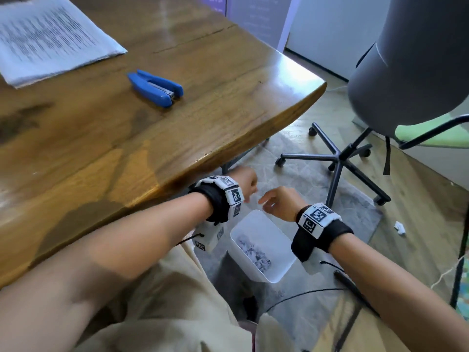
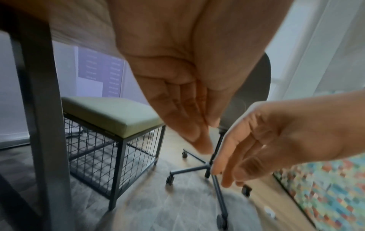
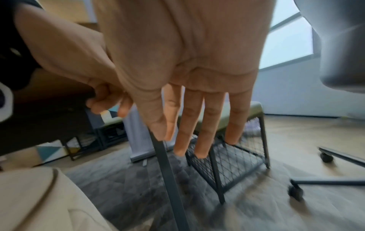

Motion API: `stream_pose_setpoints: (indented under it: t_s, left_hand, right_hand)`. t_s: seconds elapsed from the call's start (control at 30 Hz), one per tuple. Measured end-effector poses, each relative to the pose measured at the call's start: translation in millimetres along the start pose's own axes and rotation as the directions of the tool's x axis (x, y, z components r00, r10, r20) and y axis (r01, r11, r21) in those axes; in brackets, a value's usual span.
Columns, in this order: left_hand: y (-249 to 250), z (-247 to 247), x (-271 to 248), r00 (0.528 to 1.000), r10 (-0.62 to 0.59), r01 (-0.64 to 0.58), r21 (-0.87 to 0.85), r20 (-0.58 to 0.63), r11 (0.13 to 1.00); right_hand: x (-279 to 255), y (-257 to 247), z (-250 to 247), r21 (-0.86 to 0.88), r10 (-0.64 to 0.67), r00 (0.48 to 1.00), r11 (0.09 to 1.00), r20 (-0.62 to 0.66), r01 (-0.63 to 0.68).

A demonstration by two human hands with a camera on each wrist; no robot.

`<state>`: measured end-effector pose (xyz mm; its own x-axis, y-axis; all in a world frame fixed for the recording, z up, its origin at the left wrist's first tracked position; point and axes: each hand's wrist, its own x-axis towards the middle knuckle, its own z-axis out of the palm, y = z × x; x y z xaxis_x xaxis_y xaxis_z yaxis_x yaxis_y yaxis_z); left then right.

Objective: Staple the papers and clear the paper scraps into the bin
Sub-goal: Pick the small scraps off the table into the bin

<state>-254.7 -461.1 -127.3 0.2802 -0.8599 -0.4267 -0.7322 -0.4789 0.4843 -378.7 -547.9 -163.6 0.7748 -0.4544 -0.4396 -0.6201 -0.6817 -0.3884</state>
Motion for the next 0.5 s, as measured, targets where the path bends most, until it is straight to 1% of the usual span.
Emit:
stream_pose_setpoints:
  t_s: [0.07, 0.13, 0.23, 0.27, 0.3, 0.37, 0.5]
  left_hand:
    - [-1, -21, -23, 0.996, 0.059, -0.065, -0.083, -0.072, 0.994]
    - [-3, -43, -53, 0.981, 0.124, -0.146, -0.141, -0.152, 0.979]
    - [-11, -77, -106, 0.960, 0.172, -0.223, -0.227, -0.223, 0.948]
    - [-17, -89, -124, 0.950, 0.175, -0.230, -0.202, -0.258, 0.952]
    - [-26, -100, -140, 0.938, 0.172, -0.222, -0.142, -0.300, 0.965]
    - [-50, -120, -171, 0.923, 0.128, -0.155, -0.045, -0.364, 0.987]
    - [-110, -145, -223, 0.914, -0.051, 0.073, 0.041, -0.403, 0.996]
  right_hand:
    - [-6, -26, -22, -0.052, -0.073, 0.996, 0.996, -0.053, 0.071]
    - [-14, -55, -45, -0.089, -0.138, 0.985, 0.988, -0.103, 0.129]
    - [-28, -99, -75, -0.103, -0.272, 0.949, 0.961, -0.162, 0.258]
    - [-33, -115, -82, -0.134, -0.311, 0.933, 0.948, -0.179, 0.290]
    - [-37, -132, -89, -0.165, -0.345, 0.918, 0.934, -0.193, 0.317]
    - [-41, -163, -97, -0.205, -0.420, 0.886, 0.901, -0.196, 0.382]
    - [-36, -214, -90, -0.249, -0.545, 0.830, 0.825, -0.114, 0.507]
